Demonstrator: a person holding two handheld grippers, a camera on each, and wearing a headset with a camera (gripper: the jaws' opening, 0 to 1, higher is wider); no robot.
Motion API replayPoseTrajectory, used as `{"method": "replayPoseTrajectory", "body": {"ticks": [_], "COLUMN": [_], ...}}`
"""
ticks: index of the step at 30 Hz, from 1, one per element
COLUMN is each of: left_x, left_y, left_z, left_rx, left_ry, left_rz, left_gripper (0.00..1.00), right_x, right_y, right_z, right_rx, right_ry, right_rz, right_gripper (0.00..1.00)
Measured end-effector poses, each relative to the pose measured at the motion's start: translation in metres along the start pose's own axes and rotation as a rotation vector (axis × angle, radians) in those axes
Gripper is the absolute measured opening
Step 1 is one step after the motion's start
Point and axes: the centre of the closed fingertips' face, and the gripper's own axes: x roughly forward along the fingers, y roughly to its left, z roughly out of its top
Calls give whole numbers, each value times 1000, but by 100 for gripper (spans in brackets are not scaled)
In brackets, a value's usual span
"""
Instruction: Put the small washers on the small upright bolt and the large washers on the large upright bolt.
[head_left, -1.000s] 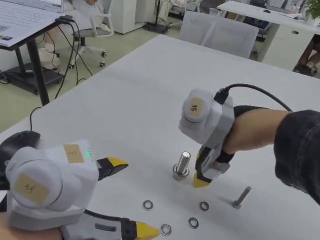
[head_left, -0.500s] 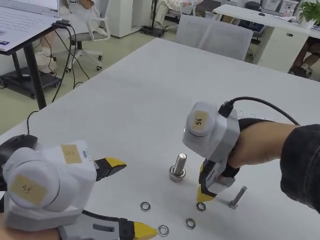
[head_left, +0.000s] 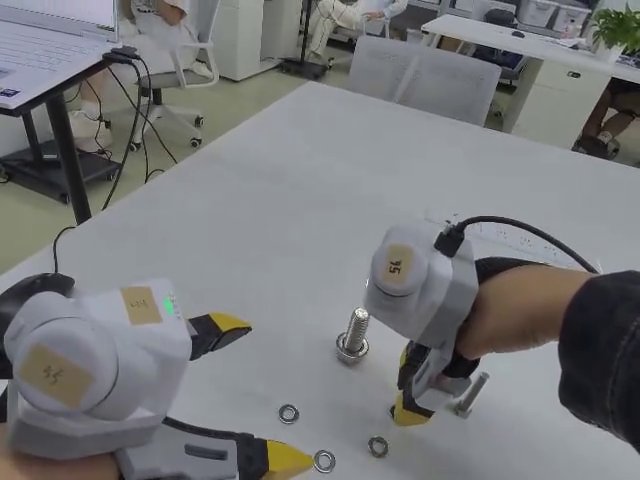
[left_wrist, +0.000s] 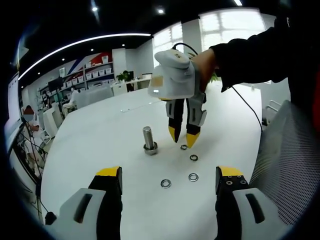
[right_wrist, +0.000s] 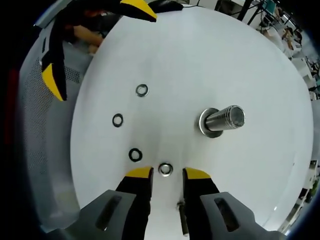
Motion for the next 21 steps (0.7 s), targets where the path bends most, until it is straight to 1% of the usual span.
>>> {"method": "replayPoseTrajectory", "body": {"ticks": [6, 11, 21], "left_x": [-2, -2, -3], "left_y": [0, 0, 0], "left_z": [1, 0, 0], "left_rx": [2, 3, 3], "left_ry": [-1, 0, -2], "left_rz": [2, 1, -2], "left_gripper": [76, 76, 76], "right_x": [5, 6, 6], "right_y": [4, 5, 5], "right_z": [-2, -3, -2], "right_rx": [5, 7, -14], "right_ry": [6, 5, 16], "right_rz": [6, 4, -22], "right_gripper": [25, 24, 21]}}
